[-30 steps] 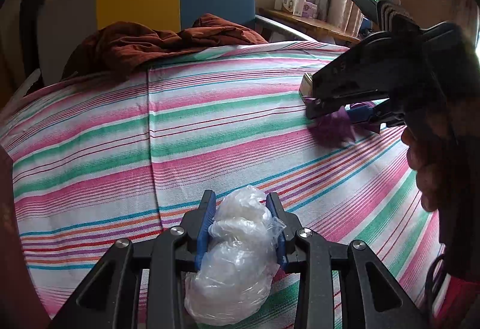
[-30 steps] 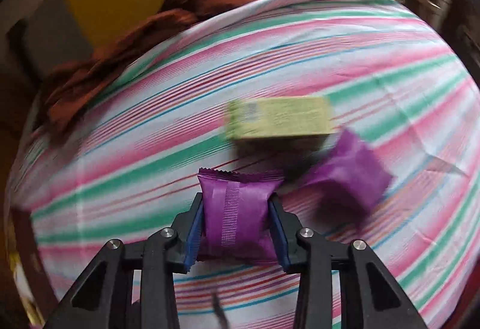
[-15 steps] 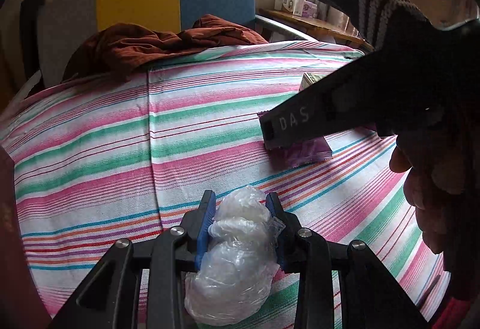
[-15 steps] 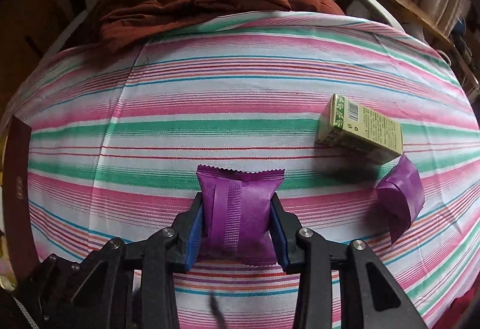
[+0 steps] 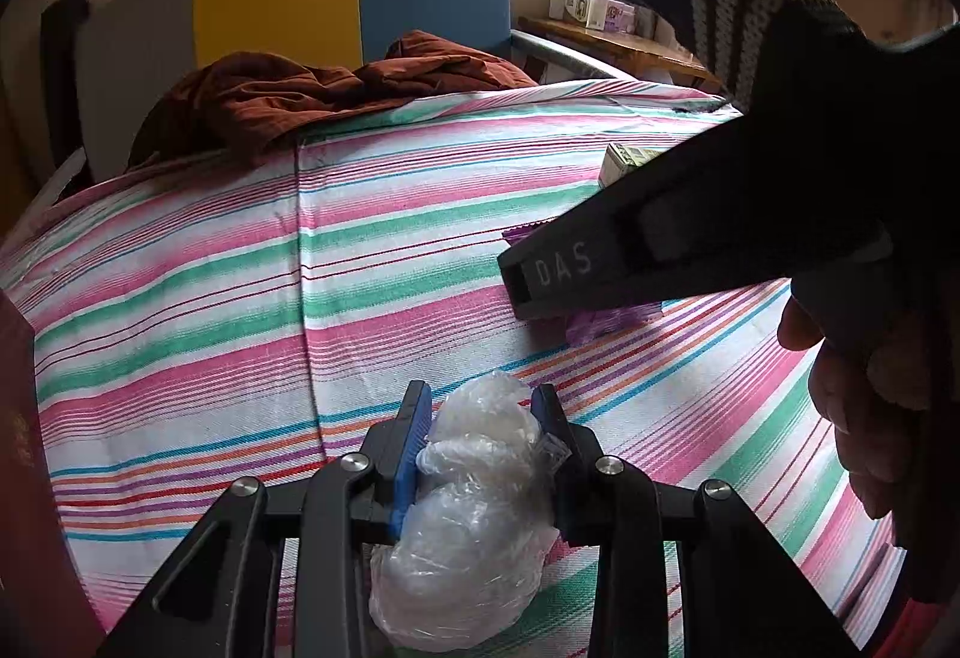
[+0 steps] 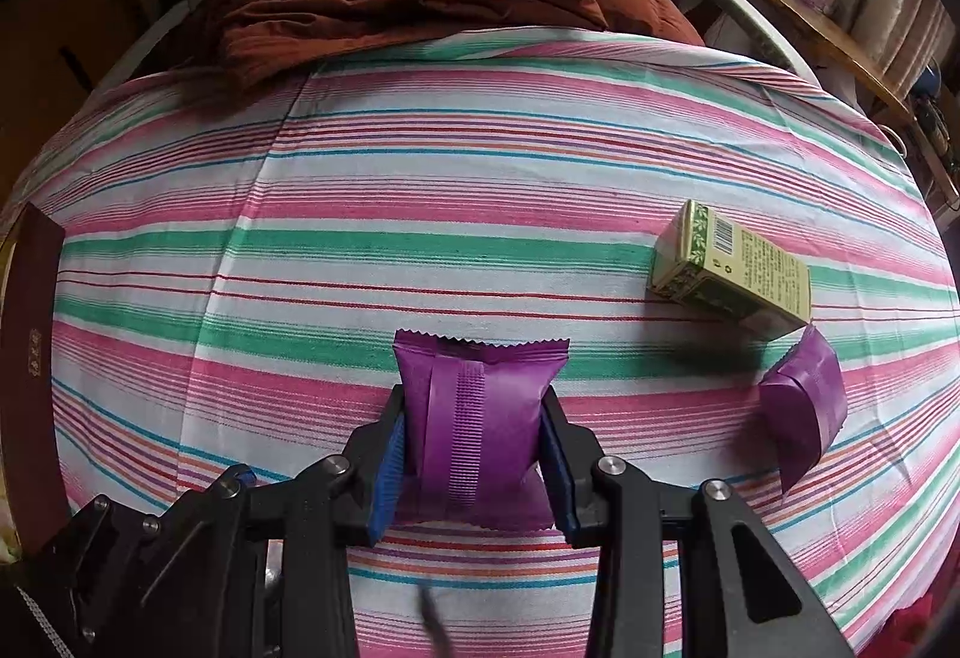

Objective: Organize objects
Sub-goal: 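Grasp a purple packet with the right tool while the left tool holds the bag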

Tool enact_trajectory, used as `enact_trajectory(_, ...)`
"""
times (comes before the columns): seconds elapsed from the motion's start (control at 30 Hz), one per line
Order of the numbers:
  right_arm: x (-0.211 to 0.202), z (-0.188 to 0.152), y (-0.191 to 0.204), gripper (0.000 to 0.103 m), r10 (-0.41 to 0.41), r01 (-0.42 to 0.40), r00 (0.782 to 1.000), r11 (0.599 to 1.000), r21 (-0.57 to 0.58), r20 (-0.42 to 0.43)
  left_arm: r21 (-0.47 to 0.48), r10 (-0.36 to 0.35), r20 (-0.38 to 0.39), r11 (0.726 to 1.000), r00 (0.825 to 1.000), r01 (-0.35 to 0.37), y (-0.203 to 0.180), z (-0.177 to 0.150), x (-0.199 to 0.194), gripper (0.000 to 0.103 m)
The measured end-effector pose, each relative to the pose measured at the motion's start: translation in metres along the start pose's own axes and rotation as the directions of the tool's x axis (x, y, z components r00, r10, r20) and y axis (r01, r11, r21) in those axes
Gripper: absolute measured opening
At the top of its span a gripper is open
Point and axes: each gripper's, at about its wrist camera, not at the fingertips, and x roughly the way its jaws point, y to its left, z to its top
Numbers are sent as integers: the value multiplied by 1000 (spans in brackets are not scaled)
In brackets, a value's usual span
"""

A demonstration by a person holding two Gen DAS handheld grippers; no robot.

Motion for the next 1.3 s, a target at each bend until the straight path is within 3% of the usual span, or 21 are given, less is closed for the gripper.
enact_trajectory(0.8,-3,-3,15,39,69,-67,997,995,-71,33,-3,55,-3,998,998,-55,2,-4,-13,33)
enact_trajectory(1.0,-13,-7,28,39,100,-89,992,988,-128,78,-14,47,13,999,999,-47,10,-16,-40,33)
enact_trajectory(1.3,-15,-19,51,39,90,-71,992,977,-201,85,-56,55,104,997,993,-49,35,-22,-111,33)
